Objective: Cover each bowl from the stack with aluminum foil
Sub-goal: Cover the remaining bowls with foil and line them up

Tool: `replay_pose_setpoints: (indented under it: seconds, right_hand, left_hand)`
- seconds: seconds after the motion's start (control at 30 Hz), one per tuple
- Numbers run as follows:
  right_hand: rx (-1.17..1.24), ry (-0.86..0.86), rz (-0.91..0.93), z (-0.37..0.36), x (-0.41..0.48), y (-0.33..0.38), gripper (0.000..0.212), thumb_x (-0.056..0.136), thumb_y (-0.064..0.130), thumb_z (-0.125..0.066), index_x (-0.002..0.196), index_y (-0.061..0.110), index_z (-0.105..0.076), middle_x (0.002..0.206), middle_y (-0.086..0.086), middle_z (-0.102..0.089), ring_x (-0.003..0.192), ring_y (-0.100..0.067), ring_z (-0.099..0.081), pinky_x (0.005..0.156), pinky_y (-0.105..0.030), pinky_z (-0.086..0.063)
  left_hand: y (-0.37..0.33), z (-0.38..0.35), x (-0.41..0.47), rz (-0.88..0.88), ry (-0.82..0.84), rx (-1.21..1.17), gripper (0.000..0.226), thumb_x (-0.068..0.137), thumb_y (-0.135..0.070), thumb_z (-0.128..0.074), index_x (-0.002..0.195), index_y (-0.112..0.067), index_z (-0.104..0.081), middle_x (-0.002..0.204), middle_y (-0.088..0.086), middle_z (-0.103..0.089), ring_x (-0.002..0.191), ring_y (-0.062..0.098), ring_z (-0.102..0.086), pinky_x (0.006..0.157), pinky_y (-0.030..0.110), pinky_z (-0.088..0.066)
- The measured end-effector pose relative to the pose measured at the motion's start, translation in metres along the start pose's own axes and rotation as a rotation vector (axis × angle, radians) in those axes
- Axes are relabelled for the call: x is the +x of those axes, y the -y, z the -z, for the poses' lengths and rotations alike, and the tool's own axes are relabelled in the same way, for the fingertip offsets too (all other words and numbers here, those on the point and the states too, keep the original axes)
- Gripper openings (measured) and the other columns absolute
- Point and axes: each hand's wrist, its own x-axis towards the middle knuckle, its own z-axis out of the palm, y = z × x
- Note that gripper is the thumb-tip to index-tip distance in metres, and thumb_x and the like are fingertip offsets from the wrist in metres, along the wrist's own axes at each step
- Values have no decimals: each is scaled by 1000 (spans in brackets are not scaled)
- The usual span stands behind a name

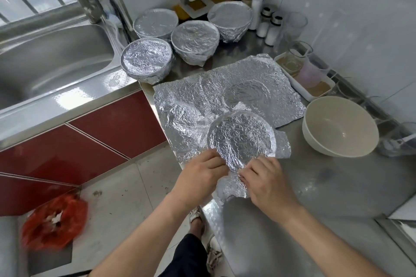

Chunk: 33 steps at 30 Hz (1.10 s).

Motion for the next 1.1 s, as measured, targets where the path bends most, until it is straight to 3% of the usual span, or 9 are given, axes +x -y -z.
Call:
replay_pose_setpoints:
  seconds: [0.07,0.17,0.27,0.4,0.57,0.7,0.87,0.97,1.1]
  right_hand:
    - [13,10,19,0,3,0,18,72,3,-73,75,17,-61,76,1,-53,72,-22,-50,71,-32,-33]
    - [143,68,39,5,4,-8,3,85,23,-63,88,22,-63,85,6,-55,81,-17,-52,74,-32,-37]
    - [216,110,2,16,-2,-26,22,89,37,-55,101,23,-68,96,8,-58,89,-14,-53,78,-31,-41]
    - [142,103,-3,27,-7,-44,25,88,42,-54,96,25,-70,97,9,-61,90,-14,-56,82,-27,-32]
    - [84,31,108,18,-4,-38,7,82,25,-69,88,22,-68,91,7,-61,87,-16,-58,84,-34,-38]
    - [34,13,169,10,-4,-38,15,79,9,-76,86,18,-67,89,4,-61,86,-20,-56,79,-35,-40]
    - [-13,-49,268,19,2,-42,20,82,-4,-55,83,11,-67,86,-1,-62,84,-25,-58,70,-34,-42]
    - [-10,-98,334,34,11,-46,34,93,0,-38,80,9,-68,85,-2,-64,85,-25,-59,66,-34,-44]
    - [-76,-139,464,51,26,-55,39,101,6,-36,80,11,-69,88,-2,-66,97,-23,-57,72,-34,-47]
  left_hand:
    - [1,0,1,20,32,-2,11,87,-3,-65,81,-10,-71,85,1,-66,85,23,-58,76,35,-52]
    - [-1,5,0,84,86,-12,7,88,-15,-67,91,-14,-73,91,-2,-66,87,22,-58,76,35,-52]
    - [-6,7,1,120,99,-46,14,89,-25,-66,97,-17,-74,94,-3,-66,90,20,-58,79,31,-50]
    - [-18,-4,11,85,98,-61,24,93,-36,-58,90,-18,-73,90,-4,-65,84,18,-57,74,29,-47]
    - [-21,-18,14,43,83,1,27,98,-28,-54,84,-15,-72,82,-3,-64,74,19,-54,63,35,-49]
    - [-21,-22,16,-8,74,41,26,98,-20,-56,78,-13,-70,76,-1,-61,68,20,-53,61,36,-47]
    - [-27,-20,23,-9,10,84,25,95,-15,-59,71,-14,-65,72,-1,-58,65,20,-50,61,34,-47]
    - [-38,-13,32,43,-44,155,23,86,-11,-68,65,-15,-59,67,0,-53,60,20,-46,54,35,-43]
    - [-58,-6,41,134,-17,218,27,66,-8,-81,60,-16,-55,60,1,-47,54,19,-42,48,30,-35]
